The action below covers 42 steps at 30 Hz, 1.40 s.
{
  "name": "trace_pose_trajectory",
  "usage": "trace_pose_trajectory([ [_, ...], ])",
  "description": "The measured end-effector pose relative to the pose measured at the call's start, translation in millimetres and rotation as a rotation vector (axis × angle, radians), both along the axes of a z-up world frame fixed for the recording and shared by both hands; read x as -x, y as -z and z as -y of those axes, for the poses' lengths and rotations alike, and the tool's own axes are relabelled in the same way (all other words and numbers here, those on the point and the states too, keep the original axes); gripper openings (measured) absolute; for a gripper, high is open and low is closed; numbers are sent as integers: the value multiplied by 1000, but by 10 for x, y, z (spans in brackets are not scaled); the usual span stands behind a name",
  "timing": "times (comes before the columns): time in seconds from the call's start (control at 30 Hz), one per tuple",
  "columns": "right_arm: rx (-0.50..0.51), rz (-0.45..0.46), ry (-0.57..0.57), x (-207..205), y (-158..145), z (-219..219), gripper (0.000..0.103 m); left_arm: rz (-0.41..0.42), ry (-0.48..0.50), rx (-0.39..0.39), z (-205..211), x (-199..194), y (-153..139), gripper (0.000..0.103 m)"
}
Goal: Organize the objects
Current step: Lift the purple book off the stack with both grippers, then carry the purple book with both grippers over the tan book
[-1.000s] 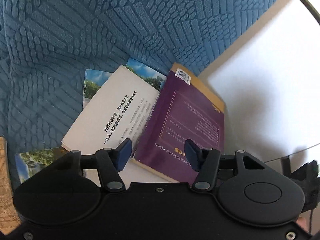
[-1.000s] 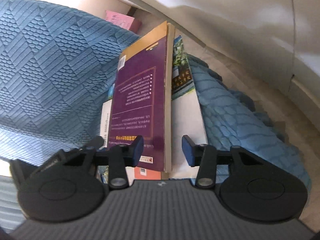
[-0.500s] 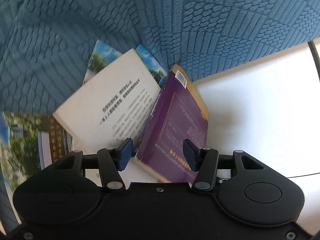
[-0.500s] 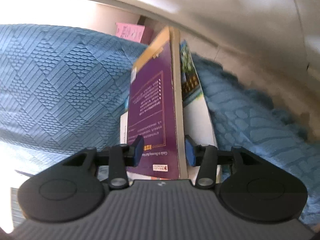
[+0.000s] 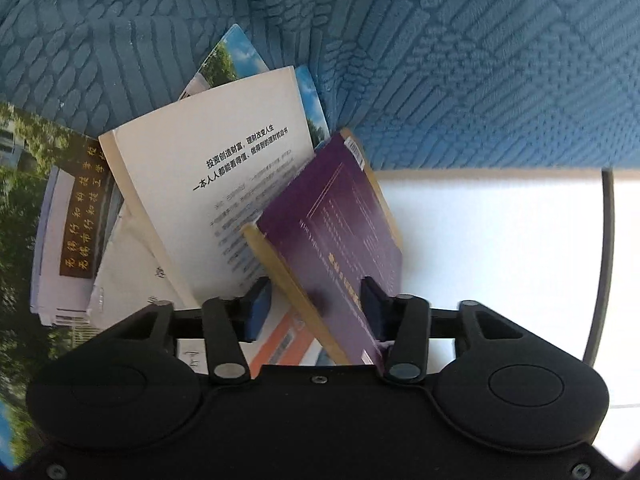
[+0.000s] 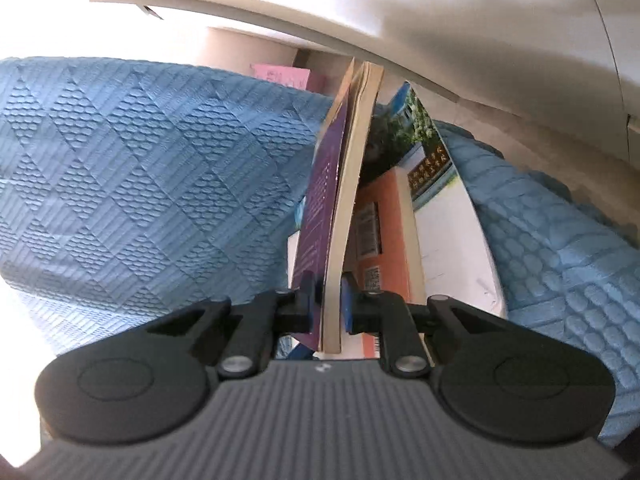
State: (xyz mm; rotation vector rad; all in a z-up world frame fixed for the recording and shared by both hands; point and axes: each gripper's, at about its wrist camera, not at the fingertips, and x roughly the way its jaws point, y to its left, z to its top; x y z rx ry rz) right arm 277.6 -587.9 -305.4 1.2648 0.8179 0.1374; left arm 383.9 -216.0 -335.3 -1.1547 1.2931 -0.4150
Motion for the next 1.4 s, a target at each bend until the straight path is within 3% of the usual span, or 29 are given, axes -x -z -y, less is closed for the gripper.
trace_pose_trajectory([
  [0.1,16,14,3,-49,-111,30,13,-18,-34,13,-8,-10,55,54],
  [0.27,25,28,0,-84,-235,112,13,-48,-72,93,-6,-41,193,51],
  [0.33,15,31,3,-42,-252,162,13,-60,-74,110,-5,-41,244,39],
  [0.47,-41,30,37,36,-105,245,12,-65,-63,108,34,-53,309,37],
  [0.57,-35,19,45,85,-39,265,15,-50,-54,100,42,-72,308,29],
  [0.63,-36,-15,60,125,-7,252,18,-40,-54,121,20,-63,267,19],
  [0.7,-43,-37,75,137,42,256,20,-21,-41,123,-4,-63,189,16],
  [0.87,-99,-6,127,194,94,252,36,69,28,35,110,-88,-115,12],
  [1.1,-60,-2,166,254,-60,309,33,101,63,9,236,-13,-386,12],
  [1.17,-29,9,165,297,-159,312,22,111,67,6,240,22,-477,12],
  [1.4,-1,37,145,500,-453,327,22,144,114,-54,266,318,-819,15],
])
